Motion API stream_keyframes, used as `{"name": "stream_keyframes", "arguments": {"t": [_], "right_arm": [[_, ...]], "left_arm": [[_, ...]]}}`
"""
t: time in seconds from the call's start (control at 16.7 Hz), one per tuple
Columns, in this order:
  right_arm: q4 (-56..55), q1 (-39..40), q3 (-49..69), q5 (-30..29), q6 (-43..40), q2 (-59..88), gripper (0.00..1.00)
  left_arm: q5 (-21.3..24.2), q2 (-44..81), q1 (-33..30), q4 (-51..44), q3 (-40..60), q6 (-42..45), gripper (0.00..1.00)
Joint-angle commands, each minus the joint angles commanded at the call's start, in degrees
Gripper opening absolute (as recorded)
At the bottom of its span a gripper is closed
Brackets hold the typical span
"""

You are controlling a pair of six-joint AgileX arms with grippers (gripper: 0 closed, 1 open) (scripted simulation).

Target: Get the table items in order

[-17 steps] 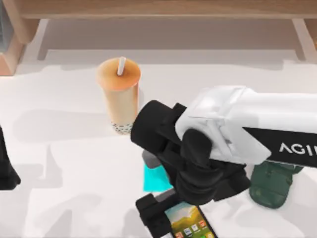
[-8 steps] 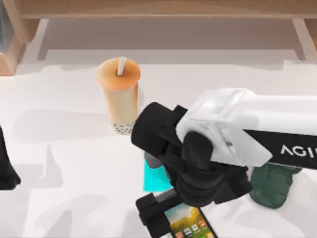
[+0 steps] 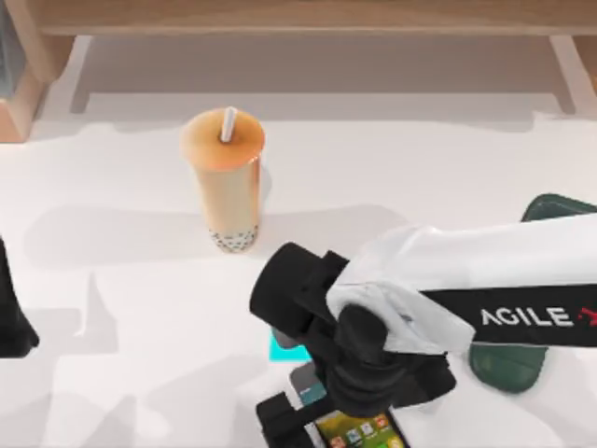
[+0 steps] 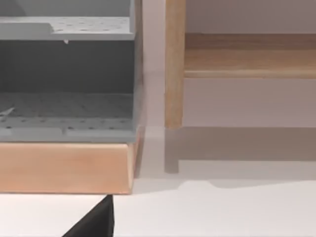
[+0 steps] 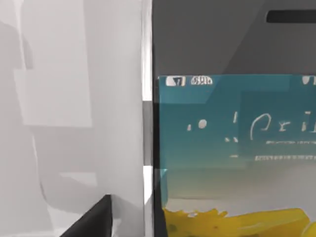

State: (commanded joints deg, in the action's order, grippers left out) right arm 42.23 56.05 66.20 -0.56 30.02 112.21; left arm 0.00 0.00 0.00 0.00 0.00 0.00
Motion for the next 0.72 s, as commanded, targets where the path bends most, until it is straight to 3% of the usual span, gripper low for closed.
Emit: {"name": "stream_keyframes", "arguments": {"t": [0.3, 0.72], "right_arm": [[-1.0, 0.0, -0.6, 0.0, 0.0, 0.5, 1.0], [-1.0, 0.0, -0.6, 0.0, 0.0, 0.5, 0.47]], "left_arm": [[0.0, 0.0, 0.0, 0.0, 0.0, 0.0, 1.0], [0.0, 0.0, 0.0, 0.0, 0.0, 0.0, 1.0]]}}
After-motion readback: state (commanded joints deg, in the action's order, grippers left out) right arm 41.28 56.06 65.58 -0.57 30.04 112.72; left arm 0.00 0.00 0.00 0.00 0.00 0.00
